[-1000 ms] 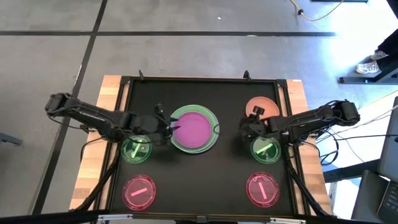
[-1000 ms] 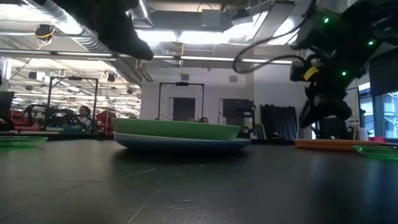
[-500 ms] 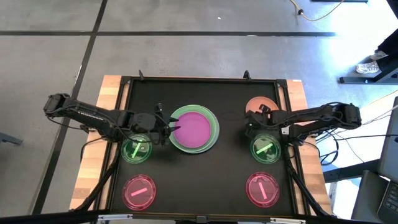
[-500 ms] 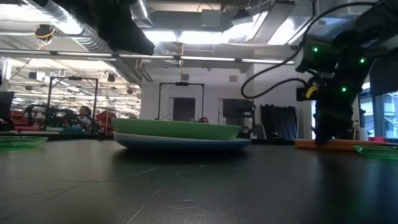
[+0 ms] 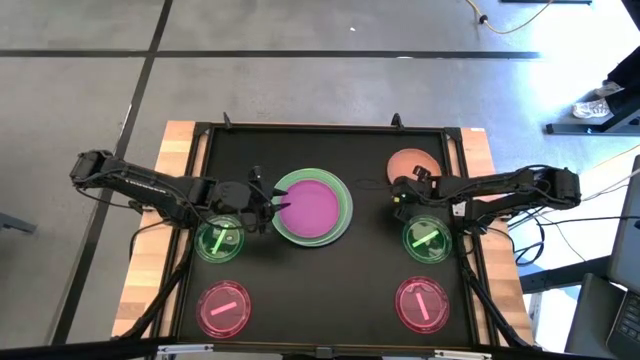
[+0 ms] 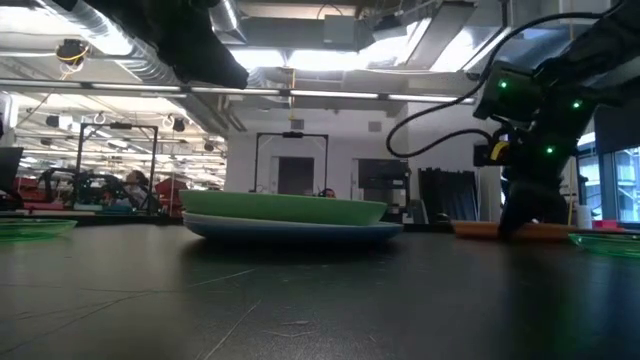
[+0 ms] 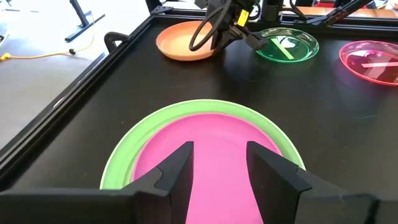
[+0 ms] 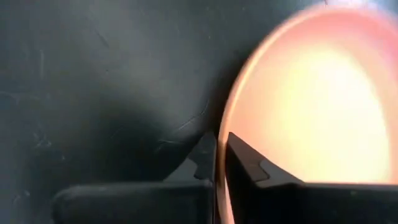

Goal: Stack plastic plates
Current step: Stack the orange plate on the pink plate

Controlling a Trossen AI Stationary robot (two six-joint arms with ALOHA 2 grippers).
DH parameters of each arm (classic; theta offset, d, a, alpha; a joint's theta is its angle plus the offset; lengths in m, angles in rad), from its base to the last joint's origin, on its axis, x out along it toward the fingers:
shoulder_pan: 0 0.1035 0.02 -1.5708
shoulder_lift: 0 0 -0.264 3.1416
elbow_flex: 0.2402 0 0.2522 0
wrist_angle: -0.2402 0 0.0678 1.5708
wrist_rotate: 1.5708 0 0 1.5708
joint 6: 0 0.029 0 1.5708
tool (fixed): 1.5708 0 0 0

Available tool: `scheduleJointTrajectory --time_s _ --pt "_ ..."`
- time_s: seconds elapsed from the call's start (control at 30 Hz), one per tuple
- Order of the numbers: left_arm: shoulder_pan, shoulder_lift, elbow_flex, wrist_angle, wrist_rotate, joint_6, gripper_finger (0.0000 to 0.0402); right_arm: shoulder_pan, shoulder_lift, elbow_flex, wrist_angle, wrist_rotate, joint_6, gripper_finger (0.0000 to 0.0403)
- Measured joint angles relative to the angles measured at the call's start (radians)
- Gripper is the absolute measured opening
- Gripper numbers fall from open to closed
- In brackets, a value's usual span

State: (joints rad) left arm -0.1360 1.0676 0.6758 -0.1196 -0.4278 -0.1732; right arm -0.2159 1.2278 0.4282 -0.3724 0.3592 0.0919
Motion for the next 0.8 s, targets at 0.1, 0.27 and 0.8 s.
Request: scheduleJointTrajectory --time_s 0.1,0.27,0.8 --pt "0.000 0.000 0.000 0.000 0.000 -0.001 0.0141 0.041 0.000 0.003 0.027 0.012 -0.030 0.0013" --pt "0.000 0.000 0.000 0.000 0.000 0.000 0.0141 0.154 0.000 0.052 0.033 0.093 -0.087 0.0007" --pt "0.000 0.000 -0.001 0.000 -0.006 0.000 0.0141 0.373 0.045 0.163 0.548 -0.193 -0.402 0.0003"
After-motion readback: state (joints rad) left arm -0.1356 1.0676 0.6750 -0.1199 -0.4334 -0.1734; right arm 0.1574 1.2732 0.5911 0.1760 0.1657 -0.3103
